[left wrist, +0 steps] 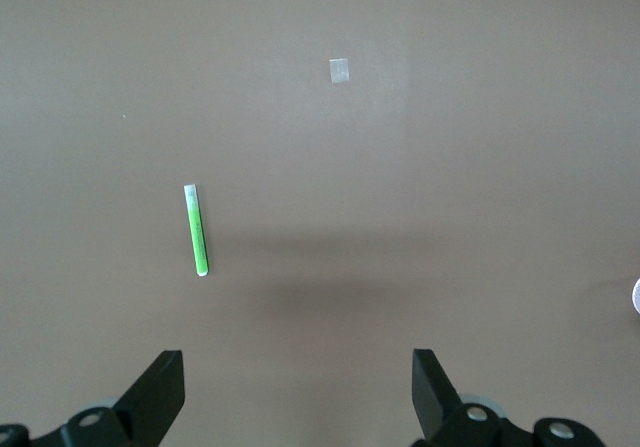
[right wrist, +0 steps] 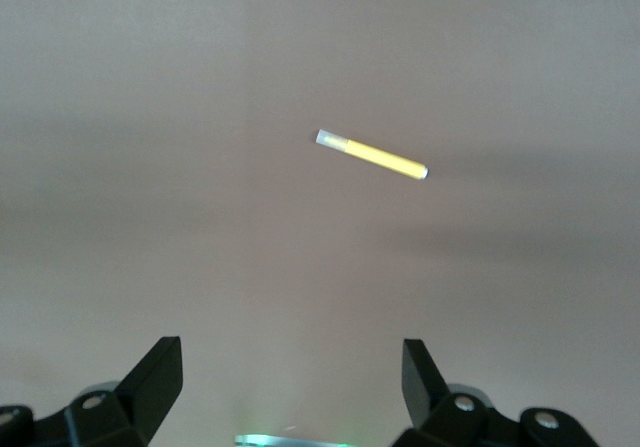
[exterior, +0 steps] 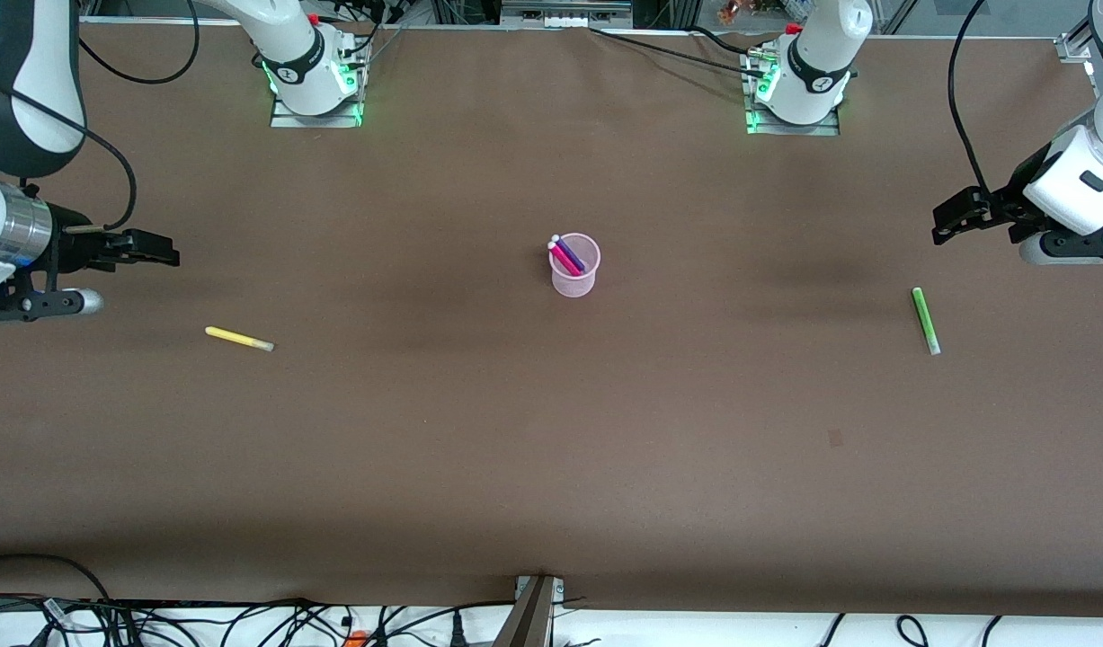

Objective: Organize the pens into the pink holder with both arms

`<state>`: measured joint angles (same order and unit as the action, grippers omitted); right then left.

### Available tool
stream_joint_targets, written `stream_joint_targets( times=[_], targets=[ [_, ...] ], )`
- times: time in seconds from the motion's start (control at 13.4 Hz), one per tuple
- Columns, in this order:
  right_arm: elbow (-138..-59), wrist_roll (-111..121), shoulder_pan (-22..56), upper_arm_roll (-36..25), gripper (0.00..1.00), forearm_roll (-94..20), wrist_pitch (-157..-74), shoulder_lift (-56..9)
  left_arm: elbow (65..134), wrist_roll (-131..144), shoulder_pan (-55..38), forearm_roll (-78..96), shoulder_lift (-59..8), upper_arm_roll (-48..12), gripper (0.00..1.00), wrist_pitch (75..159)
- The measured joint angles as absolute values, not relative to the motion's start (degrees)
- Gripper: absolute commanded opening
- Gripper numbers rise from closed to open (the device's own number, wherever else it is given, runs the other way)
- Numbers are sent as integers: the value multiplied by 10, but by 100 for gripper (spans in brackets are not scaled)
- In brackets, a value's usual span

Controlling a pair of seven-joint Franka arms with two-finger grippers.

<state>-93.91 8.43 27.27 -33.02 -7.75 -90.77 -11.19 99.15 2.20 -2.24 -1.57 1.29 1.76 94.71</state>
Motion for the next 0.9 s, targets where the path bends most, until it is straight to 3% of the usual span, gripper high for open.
stream_joint_targets(
  times=[0.75,0.9],
  targets=[
    [-948,44,275,-326,98,-77,-925,-75,990,22,-22,-16,13,17,100,947],
    [-948,43,218,-271,98,-76,-926,-75,988,21,-23,-16,13,17,100,947]
  ],
)
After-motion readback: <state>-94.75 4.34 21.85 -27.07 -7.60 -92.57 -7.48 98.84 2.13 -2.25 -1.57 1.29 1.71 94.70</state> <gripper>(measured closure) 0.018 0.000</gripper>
